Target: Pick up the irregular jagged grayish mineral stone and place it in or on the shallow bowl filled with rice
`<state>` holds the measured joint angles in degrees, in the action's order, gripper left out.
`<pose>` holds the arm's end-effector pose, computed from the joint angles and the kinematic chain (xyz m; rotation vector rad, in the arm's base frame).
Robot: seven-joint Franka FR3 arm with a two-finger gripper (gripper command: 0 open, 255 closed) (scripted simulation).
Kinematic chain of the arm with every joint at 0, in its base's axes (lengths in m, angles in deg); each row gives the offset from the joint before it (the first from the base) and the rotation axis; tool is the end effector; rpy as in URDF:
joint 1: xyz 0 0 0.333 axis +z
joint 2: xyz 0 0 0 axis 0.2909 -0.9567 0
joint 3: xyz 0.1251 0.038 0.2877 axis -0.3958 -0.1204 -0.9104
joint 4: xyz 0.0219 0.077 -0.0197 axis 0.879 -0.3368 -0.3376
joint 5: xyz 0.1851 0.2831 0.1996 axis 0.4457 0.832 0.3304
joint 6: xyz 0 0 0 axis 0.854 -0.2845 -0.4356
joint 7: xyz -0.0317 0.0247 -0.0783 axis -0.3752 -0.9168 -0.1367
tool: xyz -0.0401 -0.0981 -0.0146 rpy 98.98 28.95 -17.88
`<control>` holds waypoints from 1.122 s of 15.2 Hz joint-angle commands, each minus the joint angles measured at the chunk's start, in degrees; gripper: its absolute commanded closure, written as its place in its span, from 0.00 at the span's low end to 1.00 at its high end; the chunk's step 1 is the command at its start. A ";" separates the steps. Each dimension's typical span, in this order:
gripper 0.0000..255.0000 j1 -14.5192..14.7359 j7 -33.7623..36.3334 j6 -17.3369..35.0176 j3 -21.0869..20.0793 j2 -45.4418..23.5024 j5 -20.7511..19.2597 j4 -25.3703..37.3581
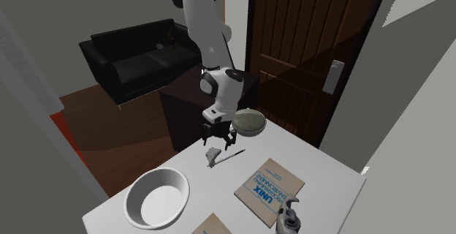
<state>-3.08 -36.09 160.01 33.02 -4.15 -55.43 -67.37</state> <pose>0.4521 0.3411 0.1834 2.8802 0.6087 0.3107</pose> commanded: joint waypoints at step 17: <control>0.00 -4.23 -2.81 3.37 -1.42 -1.84 5.32 0.55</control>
<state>-5.02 -37.38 161.44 32.31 -5.15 -53.49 -66.91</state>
